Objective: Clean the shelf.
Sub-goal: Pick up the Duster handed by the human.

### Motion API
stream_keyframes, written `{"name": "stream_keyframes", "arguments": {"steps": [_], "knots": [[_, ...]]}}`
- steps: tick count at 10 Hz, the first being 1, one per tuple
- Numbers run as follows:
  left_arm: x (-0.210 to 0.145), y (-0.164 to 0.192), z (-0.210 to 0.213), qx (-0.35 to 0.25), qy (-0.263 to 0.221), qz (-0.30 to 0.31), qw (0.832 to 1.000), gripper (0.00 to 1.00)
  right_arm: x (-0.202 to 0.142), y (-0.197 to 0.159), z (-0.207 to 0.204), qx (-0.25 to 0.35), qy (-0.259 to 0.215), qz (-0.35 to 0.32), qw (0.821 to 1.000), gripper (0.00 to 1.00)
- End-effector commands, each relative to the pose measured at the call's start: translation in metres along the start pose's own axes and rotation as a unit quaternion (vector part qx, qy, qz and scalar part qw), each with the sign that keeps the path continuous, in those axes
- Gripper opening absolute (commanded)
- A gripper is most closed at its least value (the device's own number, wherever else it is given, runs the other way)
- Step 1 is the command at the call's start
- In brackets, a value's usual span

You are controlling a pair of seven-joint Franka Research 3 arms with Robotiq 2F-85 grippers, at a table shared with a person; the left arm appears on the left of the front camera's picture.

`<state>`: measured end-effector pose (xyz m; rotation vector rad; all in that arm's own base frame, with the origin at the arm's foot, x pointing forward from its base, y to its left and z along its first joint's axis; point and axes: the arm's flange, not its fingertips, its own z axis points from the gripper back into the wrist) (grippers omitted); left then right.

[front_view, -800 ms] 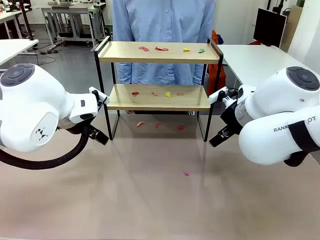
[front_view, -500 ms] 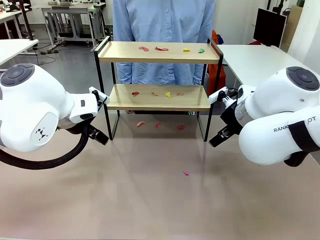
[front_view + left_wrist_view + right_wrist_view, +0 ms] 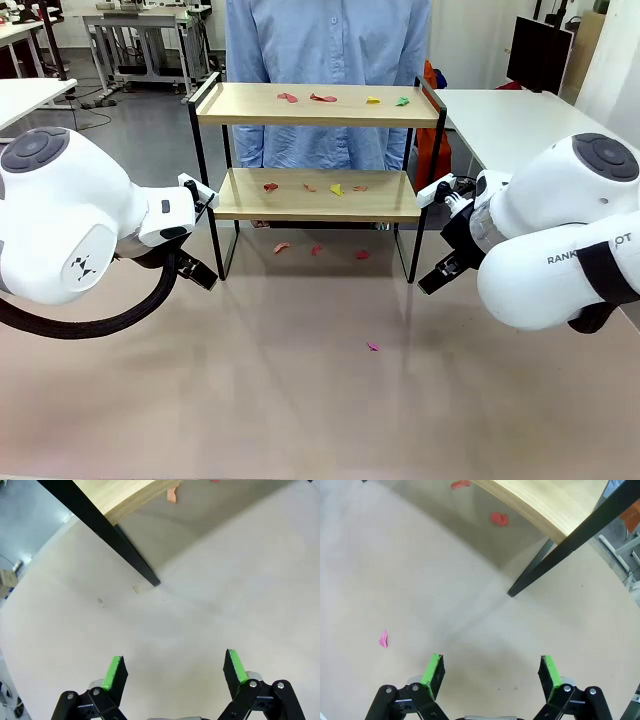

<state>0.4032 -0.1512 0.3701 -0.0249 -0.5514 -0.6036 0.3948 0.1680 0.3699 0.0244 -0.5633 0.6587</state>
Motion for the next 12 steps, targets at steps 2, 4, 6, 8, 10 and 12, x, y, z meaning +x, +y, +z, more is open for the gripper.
{"name": "stream_keyframes", "arguments": {"steps": [2,4,6,8,10,12], "knots": [[0.0,0.0,0.0,0.0,0.0,0.0,1.0,1.0,0.0,0.0,0.0,0.0,0.0,0.0,1.0,1.0],[0.023,0.034,0.043,-0.022,-0.024,0.001,0.999,1.0,0.025,-0.045,0.044,0.029,-0.02,-0.001,0.999,1.0],[0.036,0.074,0.079,-0.077,-0.031,-0.029,0.996,1.0,0.029,-0.092,0.079,0.08,-0.04,-0.003,0.996,1.0],[0.035,0.115,0.092,-0.166,-0.07,-0.11,0.978,1.0,0.017,-0.142,0.094,0.132,-0.078,0.046,0.987,1.0],[0.021,0.165,0.084,-0.26,-0.155,-0.185,0.935,1.0,0.002,-0.186,0.089,0.182,-0.119,0.123,0.968,1.0],[0.007,0.206,0.064,-0.291,-0.225,-0.185,0.911,1.0,-0.008,-0.214,0.077,0.212,-0.148,0.153,0.954,1.0]]}}
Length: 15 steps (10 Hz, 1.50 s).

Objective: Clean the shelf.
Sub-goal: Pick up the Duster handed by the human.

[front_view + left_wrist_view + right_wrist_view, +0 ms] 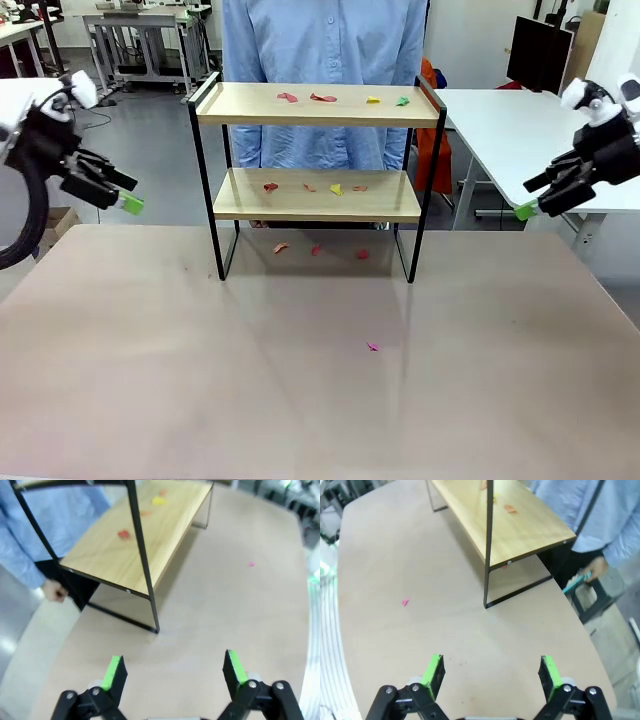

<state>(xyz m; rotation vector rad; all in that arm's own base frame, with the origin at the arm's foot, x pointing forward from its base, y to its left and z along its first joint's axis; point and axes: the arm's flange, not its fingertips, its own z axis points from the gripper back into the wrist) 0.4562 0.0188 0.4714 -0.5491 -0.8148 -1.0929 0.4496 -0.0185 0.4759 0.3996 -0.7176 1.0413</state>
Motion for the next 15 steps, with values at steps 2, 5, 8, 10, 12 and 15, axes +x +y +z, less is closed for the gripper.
{"name": "stream_keyframes", "arguments": {"steps": [2,5,8,10,12,15], "knots": [[0.0,0.0,0.0,0.0,0.0,0.0,1.0,1.0,0.0,0.0,0.0,0.0,0.0,0.0,1.0,1.0],[0.0,0.0,0.0,0.0,0.0,0.0,1.0,1.0,0.0,0.0,0.0,0.0,0.0,0.0,1.0,1.0],[-0.002,0.043,-0.008,-0.028,0.022,0.016,0.999,1.0,0.001,-0.046,-0.006,0.019,-0.016,-0.013,1.0,1.0],[-0.016,0.102,-0.011,-0.05,-0.039,0.017,0.998,1.0,-0.01,-0.106,-0.018,0.068,-0.07,0.012,0.995,1.0],[-0.048,0.149,-0.017,-0.067,-0.12,-0.032,0.99,1.0,-0.037,-0.154,-0.029,0.125,-0.144,0.037,0.981,1.0],[-0.092,0.174,-0.029,-0.017,-0.245,-0.112,0.963,1.0,-0.08,-0.182,-0.055,0.146,-0.237,0.069,0.958,1.0]]}}
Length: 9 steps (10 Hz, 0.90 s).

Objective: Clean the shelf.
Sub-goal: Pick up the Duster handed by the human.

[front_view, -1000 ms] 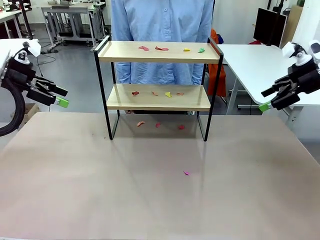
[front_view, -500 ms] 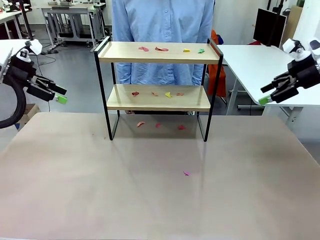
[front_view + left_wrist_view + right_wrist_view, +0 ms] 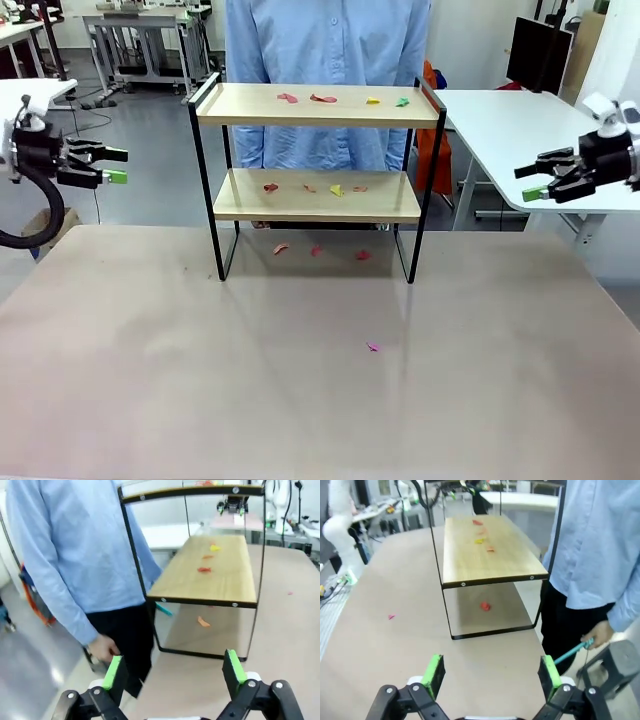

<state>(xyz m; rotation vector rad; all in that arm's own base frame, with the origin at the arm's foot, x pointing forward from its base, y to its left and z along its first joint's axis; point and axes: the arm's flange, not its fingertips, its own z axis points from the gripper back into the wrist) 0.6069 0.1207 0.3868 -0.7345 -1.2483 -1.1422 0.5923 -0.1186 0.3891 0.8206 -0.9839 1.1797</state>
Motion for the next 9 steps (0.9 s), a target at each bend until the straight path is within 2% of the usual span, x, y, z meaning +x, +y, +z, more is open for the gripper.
{"name": "stream_keyframes", "arguments": {"steps": [1,3,5,6,9], "knots": [[-0.013,-0.008,-0.006,-0.023,-0.06,-0.037,0.997,1.0,-0.013,-0.014,-0.002,0.024,-0.055,0.014,0.998,1.0],[-0.029,-0.017,-0.004,-0.019,-0.102,-0.048,0.993,1.0,-0.033,-0.015,0.0,0.014,-0.087,0.0,0.996,1.0],[-0.034,-0.017,0.001,-0.034,-0.113,-0.018,0.993,1.0,-0.041,-0.015,0.004,0.012,-0.101,-0.014,0.995,1.0],[-0.032,-0.018,0.005,-0.048,-0.124,-0.009,0.991,1.0,-0.03,0.0,0.016,0.011,-0.103,-0.012,0.995,1.0],[-0.027,-0.017,0.013,-0.075,-0.134,0.01,0.988,1.0,-0.021,0.006,0.028,0.005,-0.111,-0.007,0.994,1.0]]}}
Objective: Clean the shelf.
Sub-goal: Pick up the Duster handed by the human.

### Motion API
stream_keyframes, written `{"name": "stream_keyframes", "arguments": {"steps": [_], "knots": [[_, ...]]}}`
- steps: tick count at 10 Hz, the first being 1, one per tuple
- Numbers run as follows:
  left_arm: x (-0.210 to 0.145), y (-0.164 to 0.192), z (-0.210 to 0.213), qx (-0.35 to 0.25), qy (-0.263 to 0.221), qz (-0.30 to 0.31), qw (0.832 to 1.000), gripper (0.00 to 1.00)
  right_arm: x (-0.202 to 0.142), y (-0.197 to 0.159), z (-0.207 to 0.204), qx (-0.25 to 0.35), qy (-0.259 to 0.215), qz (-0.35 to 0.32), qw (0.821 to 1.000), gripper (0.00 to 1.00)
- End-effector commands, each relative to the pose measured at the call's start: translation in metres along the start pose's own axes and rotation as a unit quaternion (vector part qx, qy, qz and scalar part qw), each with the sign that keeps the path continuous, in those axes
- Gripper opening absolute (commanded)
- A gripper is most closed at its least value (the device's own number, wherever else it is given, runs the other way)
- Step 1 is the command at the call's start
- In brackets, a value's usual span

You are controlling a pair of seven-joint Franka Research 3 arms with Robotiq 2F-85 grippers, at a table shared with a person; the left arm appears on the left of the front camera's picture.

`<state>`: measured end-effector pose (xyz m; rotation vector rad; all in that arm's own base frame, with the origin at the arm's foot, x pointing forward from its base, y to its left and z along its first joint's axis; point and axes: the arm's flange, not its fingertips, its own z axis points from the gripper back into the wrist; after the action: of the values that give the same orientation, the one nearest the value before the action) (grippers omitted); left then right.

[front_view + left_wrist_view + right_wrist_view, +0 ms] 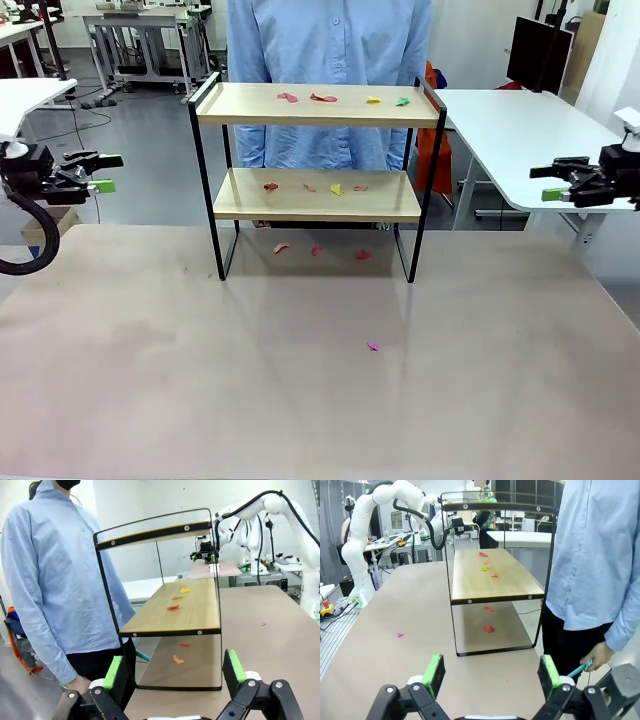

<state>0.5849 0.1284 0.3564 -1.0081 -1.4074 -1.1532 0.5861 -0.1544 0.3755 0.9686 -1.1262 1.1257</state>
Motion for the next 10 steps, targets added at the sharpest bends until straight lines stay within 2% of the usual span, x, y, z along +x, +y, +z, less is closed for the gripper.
{"name": "stream_keyframes", "arguments": {"steps": [1,2,3,10], "knots": [[0.0039,0.0042,0.0059,-0.011,-0.005,0.014,1.0,1.0,0.0076,0.0094,-0.0004,-0.008,-0.015,-0.005,1.0,1.0],[0.0059,0.0012,0.0046,0.001,-0.011,0.011,1.0,1.0,0.009,0.0111,-0.0011,0.005,0.0,-0.019,1.0,1.0],[0.0021,0.0002,0.0015,-0.002,-0.002,0.006,1.0,1.0,0.0039,0.0016,0.0022,-0.001,-0.001,0.002,1.0,1.0],[0.0021,0.0002,0.0015,-0.002,-0.002,0.006,1.0,1.0,0.0039,0.0016,0.0022,-0.001,-0.001,0.002,1.0,1.0]]}}
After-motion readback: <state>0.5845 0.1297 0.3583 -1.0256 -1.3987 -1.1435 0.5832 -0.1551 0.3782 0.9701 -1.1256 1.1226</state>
